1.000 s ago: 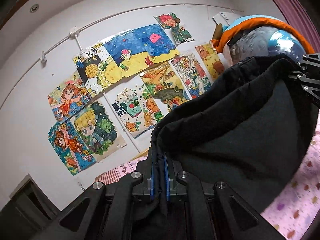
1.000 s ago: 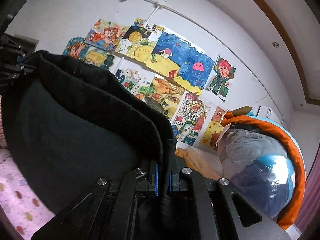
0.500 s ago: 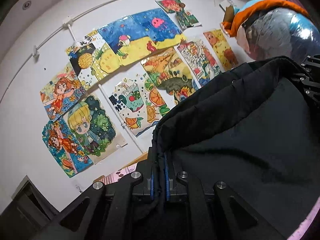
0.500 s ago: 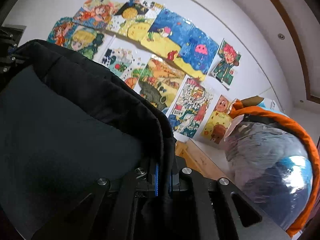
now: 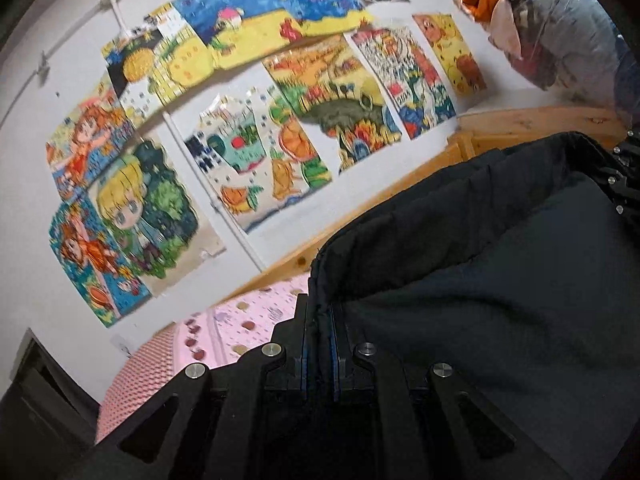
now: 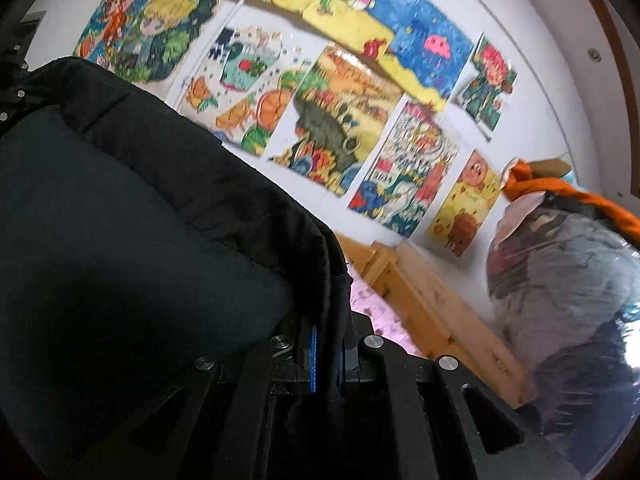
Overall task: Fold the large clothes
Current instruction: 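Lower the held jacket back onto the duvet with both tools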
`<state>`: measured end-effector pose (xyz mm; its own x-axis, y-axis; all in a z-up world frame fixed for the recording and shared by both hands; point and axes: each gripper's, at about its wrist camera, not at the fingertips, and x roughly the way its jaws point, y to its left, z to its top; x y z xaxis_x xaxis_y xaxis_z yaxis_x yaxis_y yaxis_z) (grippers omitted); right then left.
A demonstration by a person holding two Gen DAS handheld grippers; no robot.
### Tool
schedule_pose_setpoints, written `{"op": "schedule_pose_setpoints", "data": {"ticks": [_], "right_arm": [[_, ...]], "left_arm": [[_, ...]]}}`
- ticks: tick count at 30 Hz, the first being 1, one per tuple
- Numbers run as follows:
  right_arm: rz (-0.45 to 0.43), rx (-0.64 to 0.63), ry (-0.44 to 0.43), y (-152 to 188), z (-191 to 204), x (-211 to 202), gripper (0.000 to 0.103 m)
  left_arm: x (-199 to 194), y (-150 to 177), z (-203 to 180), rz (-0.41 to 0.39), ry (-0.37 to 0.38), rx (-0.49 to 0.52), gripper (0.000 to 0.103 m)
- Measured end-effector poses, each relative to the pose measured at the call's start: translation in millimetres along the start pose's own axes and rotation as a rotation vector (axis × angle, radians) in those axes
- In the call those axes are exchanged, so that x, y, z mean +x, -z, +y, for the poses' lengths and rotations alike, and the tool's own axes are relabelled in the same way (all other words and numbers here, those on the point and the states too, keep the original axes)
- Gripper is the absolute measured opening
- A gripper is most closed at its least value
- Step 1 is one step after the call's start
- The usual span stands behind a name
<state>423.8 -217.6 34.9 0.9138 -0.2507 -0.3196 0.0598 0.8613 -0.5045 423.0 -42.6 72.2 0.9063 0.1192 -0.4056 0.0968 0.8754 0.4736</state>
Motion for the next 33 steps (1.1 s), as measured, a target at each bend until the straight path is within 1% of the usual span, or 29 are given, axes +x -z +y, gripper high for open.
{"op": "schedule_pose_setpoints", "data": {"ticks": [4, 8, 13, 15, 16, 17, 18, 19, 20, 21, 23, 26, 28, 30, 33], "right_arm": [[0.061, 0.013, -0.041, 14, 12, 22, 0.006], [0.086, 0.02, -0.059, 23, 19, 32, 0.008], [0.094, 0.014, -0.065, 25, 21, 31, 0.009], [0.095, 0.018, -0.075, 24, 19, 29, 0.009], [0.092, 0.024, -0.084, 24, 17, 28, 0.009], [0.089, 0.034, -0.094, 23, 13, 25, 0.01], [0.085, 0.045, -0.1, 21, 9, 24, 0.015], [0.077, 0.063, -0.101, 20, 4, 19, 0.019], [0.062, 0.08, -0.103, 20, -1, 15, 0.034], [0.035, 0.101, -0.111, 20, -8, 7, 0.051], [-0.013, 0.127, -0.123, 19, -18, -10, 0.062], [-0.051, 0.122, -0.165, 21, -27, -38, 0.063], [-0.065, 0.118, -0.2, 25, -28, -53, 0.065], [-0.073, 0.124, -0.253, 30, -30, -70, 0.071], [-0.067, 0.14, -0.353, 41, -31, -90, 0.072]], "left_arm": [[26, 13, -9, 0.053, 0.044, -0.016, 0.009], [43, 23, -10, 0.104, 0.109, -0.059, 0.011], [45, 28, -1, 0.11, 0.165, -0.106, 0.015], [44, 28, 5, 0.111, 0.183, -0.134, 0.02], [44, 28, 8, 0.11, 0.186, -0.147, 0.03], [43, 28, 13, 0.104, 0.183, -0.164, 0.048], [38, 28, 19, 0.087, 0.182, -0.195, 0.059], [35, 28, 26, 0.072, 0.186, -0.222, 0.079], [30, 29, 32, 0.053, 0.188, -0.251, 0.085], [24, 29, 39, 0.035, 0.192, -0.278, 0.085], [14, 31, 50, 0.022, 0.219, -0.319, 0.086], [1, 35, 58, 0.014, 0.247, -0.346, 0.088], [-12, 40, 60, -0.005, 0.279, -0.349, 0.089], [-26, 46, 59, -0.025, 0.316, -0.343, 0.091], [-46, 56, 50, -0.036, 0.392, -0.32, 0.092]]}}
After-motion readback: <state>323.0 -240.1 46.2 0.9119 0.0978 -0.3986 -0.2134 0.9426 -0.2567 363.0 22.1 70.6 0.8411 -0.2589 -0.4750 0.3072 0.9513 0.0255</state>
